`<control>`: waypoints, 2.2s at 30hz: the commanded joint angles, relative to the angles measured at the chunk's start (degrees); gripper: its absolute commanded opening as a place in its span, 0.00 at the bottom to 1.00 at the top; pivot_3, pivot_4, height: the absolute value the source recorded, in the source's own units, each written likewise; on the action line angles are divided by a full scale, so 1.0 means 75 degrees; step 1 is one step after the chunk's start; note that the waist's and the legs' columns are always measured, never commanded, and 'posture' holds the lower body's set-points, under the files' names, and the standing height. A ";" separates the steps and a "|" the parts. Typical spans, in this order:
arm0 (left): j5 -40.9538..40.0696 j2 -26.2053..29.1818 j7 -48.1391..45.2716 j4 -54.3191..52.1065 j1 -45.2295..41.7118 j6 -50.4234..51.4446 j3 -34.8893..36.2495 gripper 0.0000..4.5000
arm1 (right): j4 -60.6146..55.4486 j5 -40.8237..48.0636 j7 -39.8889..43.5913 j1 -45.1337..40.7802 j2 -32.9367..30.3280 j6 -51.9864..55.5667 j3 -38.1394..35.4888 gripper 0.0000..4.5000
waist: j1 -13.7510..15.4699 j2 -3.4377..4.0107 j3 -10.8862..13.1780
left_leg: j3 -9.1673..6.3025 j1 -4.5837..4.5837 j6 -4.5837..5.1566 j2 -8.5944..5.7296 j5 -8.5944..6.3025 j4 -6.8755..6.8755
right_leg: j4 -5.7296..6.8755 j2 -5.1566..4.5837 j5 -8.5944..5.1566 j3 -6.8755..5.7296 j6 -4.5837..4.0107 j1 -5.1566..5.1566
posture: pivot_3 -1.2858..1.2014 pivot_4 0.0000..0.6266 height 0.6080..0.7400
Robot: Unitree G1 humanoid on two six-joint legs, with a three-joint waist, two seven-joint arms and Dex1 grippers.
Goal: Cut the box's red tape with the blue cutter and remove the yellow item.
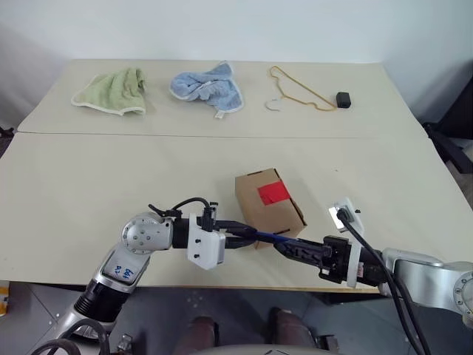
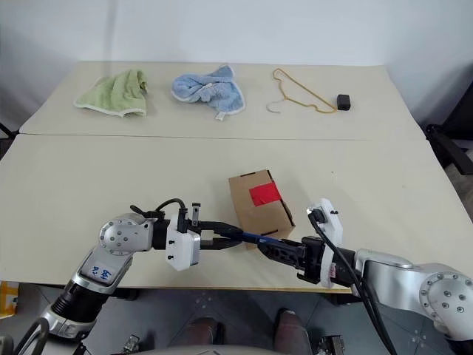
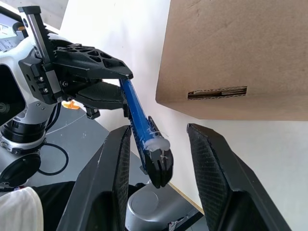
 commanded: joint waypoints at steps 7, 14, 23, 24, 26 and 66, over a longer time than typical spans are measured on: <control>-0.0085 0.0003 0.0056 -0.0267 -0.0042 -0.0049 -0.0011 0.10 | 0.0056 0.0130 0.0267 -0.0163 0.0056 0.0031 -0.0338 0.42 | 0.0003 0.0000 0.0000 | 0.0000 0.0000 0.0000 0.0000 0.0000 0.0000 | -0.0001 0.0000 0.0000 0.0000 0.0000 0.0000 | 0.52 0.24 1.00; -0.0076 -0.0019 0.0074 -0.0237 -0.0070 -0.0056 -0.0009 0.10 | 0.0127 0.0130 0.0269 -0.0211 0.0052 0.0146 -0.0241 0.42 | 0.0000 0.0000 0.0000 | 0.0000 0.0000 0.0000 0.0000 0.0000 0.0000 | -0.0001 0.0000 0.0000 0.0000 0.0000 0.0000 | 0.52 0.24 1.00; -0.0060 -0.0018 0.0095 -0.0266 -0.0069 -0.0036 -0.0017 0.10 | 0.0218 0.0117 0.0261 -0.0354 0.0171 0.0214 -0.0154 0.03 | 0.0004 0.0000 0.0000 | -0.0001 -0.0001 0.0000 0.0000 0.0000 0.0000 | -0.0002 0.0000 0.0000 0.0000 0.0000 0.0000 | 0.52 0.24 1.00; -0.0055 -0.0018 0.0098 -0.0266 -0.0072 -0.0036 -0.0017 0.10 | 0.0227 0.0115 0.0269 -0.0360 0.0171 0.0230 -0.0154 0.03 | 0.0003 0.0000 0.0000 | -0.0001 -0.0001 0.0000 0.0000 0.0000 0.0000 | -0.0003 0.0000 0.0000 0.0000 0.0000 0.0000 | 0.52 0.24 1.00; -0.0090 -0.0018 0.0075 -0.0264 -0.0088 0.0008 -0.0020 0.10 | 0.0256 0.0086 0.0332 -0.0382 0.0172 0.0282 -0.0152 0.03 | 0.0000 0.0000 0.0000 | -0.0001 -0.0001 0.0000 0.0000 0.0000 0.0000 | -0.0003 0.0000 0.0000 0.0000 0.0000 0.0000 | 0.52 0.24 1.00; -0.2423 -0.1058 0.0151 0.2107 -0.2258 0.5366 0.0504 0.00 | 0.2161 0.0067 0.1885 -0.3062 -0.4918 0.1379 -0.1107 0.03 | -0.0015 0.0004 0.0019 | 0.0012 -0.0028 0.0005 0.0004 -0.0004 -0.0004 | -0.0018 0.0002 0.0000 -0.0004 -0.0001 -0.0030 | 0.52 0.24 1.00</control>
